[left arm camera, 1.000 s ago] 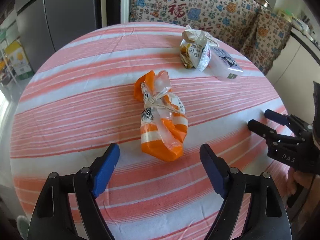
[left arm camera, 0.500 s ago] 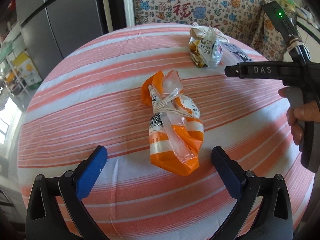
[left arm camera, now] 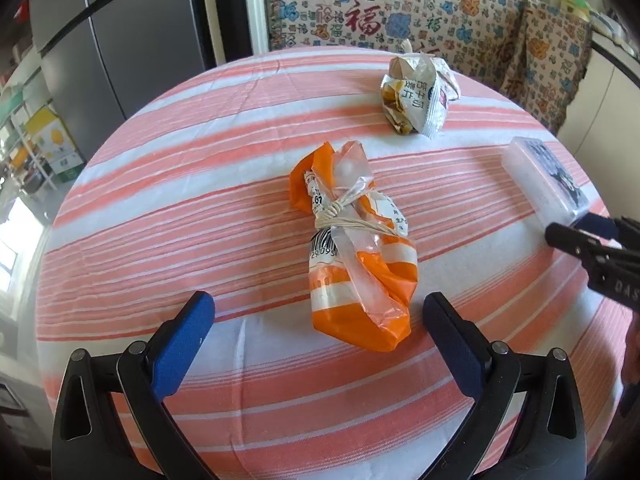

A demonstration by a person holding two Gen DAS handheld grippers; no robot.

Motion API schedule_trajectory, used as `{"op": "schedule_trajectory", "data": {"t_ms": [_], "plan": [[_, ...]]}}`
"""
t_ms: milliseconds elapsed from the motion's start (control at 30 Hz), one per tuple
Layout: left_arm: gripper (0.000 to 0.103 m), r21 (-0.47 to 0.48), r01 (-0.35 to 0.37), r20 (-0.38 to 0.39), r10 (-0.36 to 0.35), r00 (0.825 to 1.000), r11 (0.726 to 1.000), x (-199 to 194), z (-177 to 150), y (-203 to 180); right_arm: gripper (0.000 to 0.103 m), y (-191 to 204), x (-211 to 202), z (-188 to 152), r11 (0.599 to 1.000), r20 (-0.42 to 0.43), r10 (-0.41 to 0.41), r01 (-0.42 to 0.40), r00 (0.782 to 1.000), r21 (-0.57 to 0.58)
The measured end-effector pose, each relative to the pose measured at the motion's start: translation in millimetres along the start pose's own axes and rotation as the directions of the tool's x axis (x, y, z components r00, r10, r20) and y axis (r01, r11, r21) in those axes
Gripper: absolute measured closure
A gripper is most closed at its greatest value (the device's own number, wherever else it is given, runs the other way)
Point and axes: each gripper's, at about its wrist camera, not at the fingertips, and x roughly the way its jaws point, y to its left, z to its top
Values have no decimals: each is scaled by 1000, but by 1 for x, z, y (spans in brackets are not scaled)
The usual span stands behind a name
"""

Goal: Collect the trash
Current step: 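Lower the left tool to the orange wrapper while the right tool approaches the clear plastic box, then close the left tool on the orange wrapper while the right tool grasps the clear box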

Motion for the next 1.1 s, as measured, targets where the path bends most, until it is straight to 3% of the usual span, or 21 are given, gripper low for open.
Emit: {"op": "schedule_trajectory", "data": {"t_ms": [133,300,433,567,667,733,800,967,1100], "plan": [[0,-1,0,3,0,1000,1000,1,0,0,41,7,-13,-17,1000,35,-14,14,999,5],[0,0,-1,4,1,1000,1000,0,0,0,32,6,-10,-16,1000,46,-14,13,999,21],[0,0,2,4,-2,1000,1000,1,1,0,18,9,-6,-16,1000,33,12,-11,999,-4],[0,16,15,-5,-15,1000,1000,-1,-2,1,17,12,-6,-15,1000,23,25,-25,999,-19],[1,11,58,-53,-57,997,998,-6,1,4,18,3,-7,-6,996,-65,81,-82,995,-23],[1,-39,164,-33,-166,986,986,-17,7,14,18,-11,-14,4,990,-102,140,-136,985,41],[1,-61,215,-20,-216,976,975,-24,18,20,18,-23,-21,16,986,-112,156,-149,981,73],[1,-28,210,-87,-212,973,977,-13,43,13,18,-28,-13,53,990,-216,130,-113,968,90],[2,29,143,-155,-137,978,989,4,51,-2,18,-19,7,64,994,-309,97,-79,946,71]]}}
